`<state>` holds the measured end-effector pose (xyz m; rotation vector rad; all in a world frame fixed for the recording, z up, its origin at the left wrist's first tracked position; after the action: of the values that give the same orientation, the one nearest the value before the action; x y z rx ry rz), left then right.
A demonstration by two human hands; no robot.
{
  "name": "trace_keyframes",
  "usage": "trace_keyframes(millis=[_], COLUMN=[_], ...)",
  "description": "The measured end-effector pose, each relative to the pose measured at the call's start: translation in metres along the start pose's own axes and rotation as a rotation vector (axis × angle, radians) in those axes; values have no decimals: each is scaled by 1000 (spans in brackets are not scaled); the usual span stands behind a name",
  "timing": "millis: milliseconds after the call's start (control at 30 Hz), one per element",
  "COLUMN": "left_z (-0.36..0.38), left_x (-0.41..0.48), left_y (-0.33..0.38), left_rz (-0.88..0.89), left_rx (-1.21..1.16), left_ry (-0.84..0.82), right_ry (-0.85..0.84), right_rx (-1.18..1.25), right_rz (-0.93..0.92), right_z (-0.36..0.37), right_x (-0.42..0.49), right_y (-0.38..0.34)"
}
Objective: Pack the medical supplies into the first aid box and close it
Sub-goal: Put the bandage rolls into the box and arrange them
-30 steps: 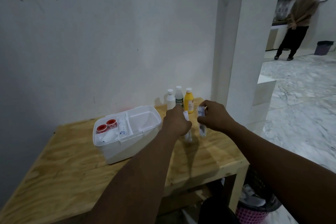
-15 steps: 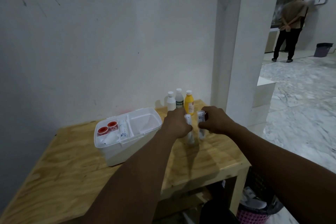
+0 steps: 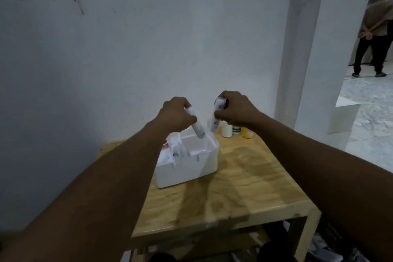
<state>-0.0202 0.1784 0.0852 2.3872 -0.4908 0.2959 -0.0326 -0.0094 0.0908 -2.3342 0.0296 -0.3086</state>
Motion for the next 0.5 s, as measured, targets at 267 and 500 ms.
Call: trace_keyframes(millis=[267, 500], left_z=[11, 40], left_x=[-28, -29], left_y=[-36, -38], left_rz=[2, 48], left_rx=[119, 224], left_ry=[-189, -372], right_ry=[-173, -250], right_rx=[-218, -396], right_rz=[-39, -39], right_z=[73, 90], right_x=[-19, -29], right_y=[-7, 4])
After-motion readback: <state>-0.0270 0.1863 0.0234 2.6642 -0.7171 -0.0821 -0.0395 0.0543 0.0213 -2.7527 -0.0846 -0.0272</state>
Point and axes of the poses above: each hand's wrist, its own x-axis towards the middle knuckle, its own z-axis out of the palm, y = z × x, the point moved 6 cm from there along x, towards the middle knuckle, and after that the axes turned 15 degrees about z, right-handed, at the moved point
